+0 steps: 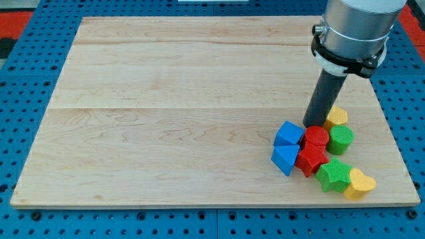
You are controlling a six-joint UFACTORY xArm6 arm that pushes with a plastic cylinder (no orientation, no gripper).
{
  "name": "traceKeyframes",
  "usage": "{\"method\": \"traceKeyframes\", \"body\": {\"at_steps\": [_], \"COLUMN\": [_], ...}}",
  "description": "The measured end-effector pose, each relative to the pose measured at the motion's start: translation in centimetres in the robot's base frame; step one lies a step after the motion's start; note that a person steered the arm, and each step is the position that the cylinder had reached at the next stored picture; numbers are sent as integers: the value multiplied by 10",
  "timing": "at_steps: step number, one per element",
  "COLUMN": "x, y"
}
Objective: Slide the yellow hexagon towards slightly left and then right
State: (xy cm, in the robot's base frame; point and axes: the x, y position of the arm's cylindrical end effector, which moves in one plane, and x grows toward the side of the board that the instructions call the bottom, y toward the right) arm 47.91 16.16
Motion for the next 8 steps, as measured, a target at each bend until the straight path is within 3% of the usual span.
{"method": "traceKeyframes", "body": {"at_steps": [2,3,5,8], "x": [-42,-51,-39,-52], "y": [7,41,78,72]}}
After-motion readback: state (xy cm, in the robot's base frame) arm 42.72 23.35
